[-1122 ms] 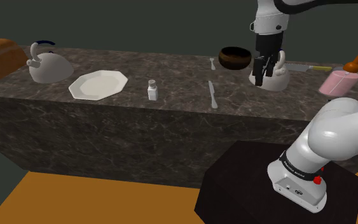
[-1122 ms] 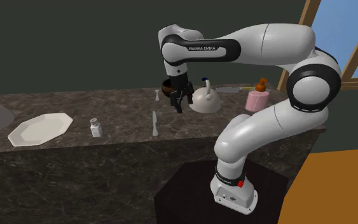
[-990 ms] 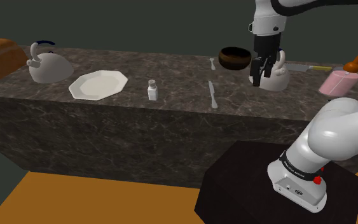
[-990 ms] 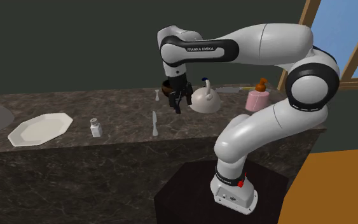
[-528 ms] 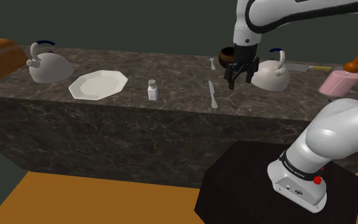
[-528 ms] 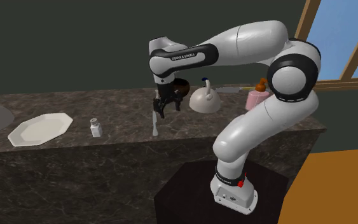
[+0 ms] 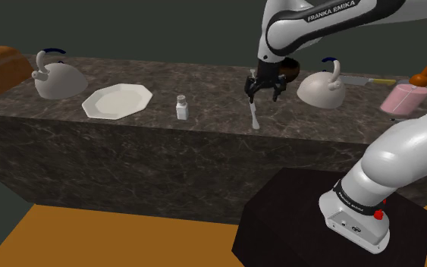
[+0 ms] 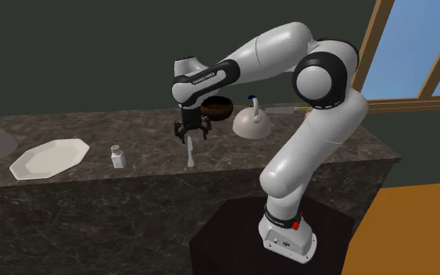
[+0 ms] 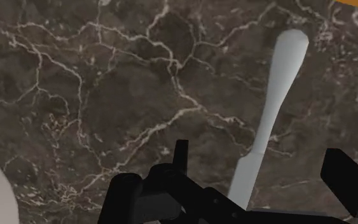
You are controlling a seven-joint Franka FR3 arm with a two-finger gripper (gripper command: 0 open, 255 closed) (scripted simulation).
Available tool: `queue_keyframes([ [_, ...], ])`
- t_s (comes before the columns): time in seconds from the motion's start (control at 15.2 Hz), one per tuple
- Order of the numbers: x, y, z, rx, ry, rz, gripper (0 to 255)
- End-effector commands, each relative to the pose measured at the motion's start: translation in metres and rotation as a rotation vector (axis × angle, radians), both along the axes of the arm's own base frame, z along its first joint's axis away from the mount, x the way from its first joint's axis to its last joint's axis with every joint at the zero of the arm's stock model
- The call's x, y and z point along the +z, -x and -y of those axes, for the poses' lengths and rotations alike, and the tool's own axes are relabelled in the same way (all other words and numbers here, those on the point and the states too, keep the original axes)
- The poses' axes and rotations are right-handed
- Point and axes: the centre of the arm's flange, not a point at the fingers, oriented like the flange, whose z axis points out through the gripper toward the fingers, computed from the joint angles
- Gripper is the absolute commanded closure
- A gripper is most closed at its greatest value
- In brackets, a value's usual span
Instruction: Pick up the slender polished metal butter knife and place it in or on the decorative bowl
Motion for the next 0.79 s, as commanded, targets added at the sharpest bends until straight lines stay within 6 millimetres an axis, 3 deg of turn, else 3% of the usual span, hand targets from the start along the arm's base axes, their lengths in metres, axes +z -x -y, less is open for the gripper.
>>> queue_keyframes([
  [0.0,-0.01,-0.02,0.005,-0.094,0.01,0.03,0],
  [0.13,-0.017,-0.033,0.011,-0.16,0.018,0.051,0],
  [0.73,-0.057,-0.033,0.011,-0.16,0.018,0.051,0],
])
